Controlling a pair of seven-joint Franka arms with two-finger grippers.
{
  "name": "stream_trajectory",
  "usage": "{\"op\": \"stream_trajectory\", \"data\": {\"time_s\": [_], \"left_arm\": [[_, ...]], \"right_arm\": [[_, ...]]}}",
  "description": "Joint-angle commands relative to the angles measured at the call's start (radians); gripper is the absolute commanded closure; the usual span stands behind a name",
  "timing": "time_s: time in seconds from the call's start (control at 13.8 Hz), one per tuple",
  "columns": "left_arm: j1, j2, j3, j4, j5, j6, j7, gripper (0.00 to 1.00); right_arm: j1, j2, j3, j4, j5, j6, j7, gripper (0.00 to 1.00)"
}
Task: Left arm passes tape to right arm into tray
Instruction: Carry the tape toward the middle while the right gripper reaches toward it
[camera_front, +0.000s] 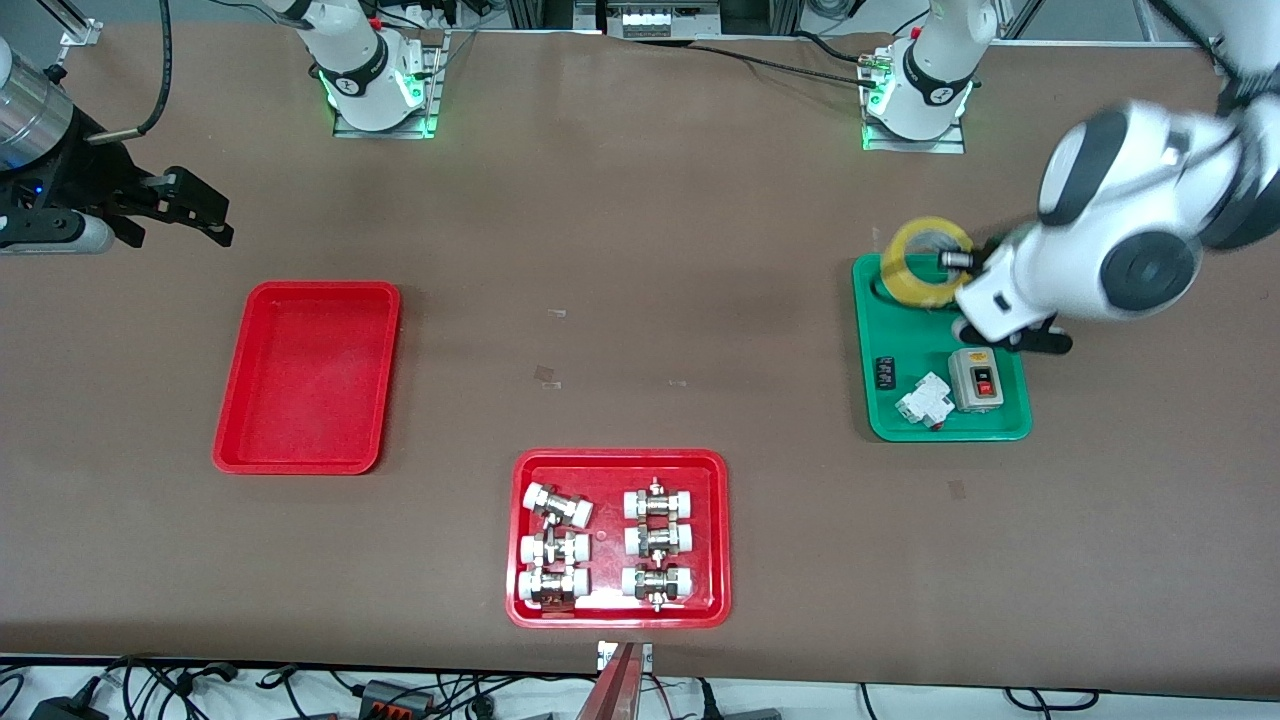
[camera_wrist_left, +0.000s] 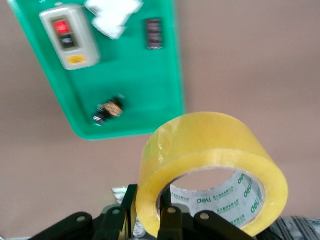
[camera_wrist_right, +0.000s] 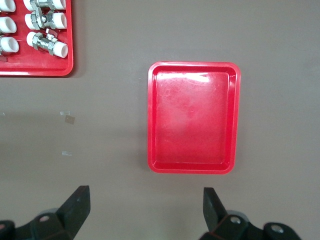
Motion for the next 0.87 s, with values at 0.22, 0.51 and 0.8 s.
{"op": "stream_trajectory", "data": {"time_s": [0.22,0.51,0.8], "left_arm": [[-0.136,0.185,-0.023,0.125,-0.323,0.259,-0.115,0.93],[-0.321,0.322,-0.019,0.126,-0.417,0.646,-0.427,0.94],[-0.432,0.449,-0.023,0.177,-0.549,0.939,-0.698,0.98]], "right_arm": [[-0.005,0.004,-0.001,0.016,-0.009,-0.022,-0.015,0.0],[-0.002,0.016,-0.001,0.003,-0.005,-0.048,-0.014,0.0],[-0.002,0.04,0.0,0.001,0.006,-0.106,-0.017,0.0]]}}
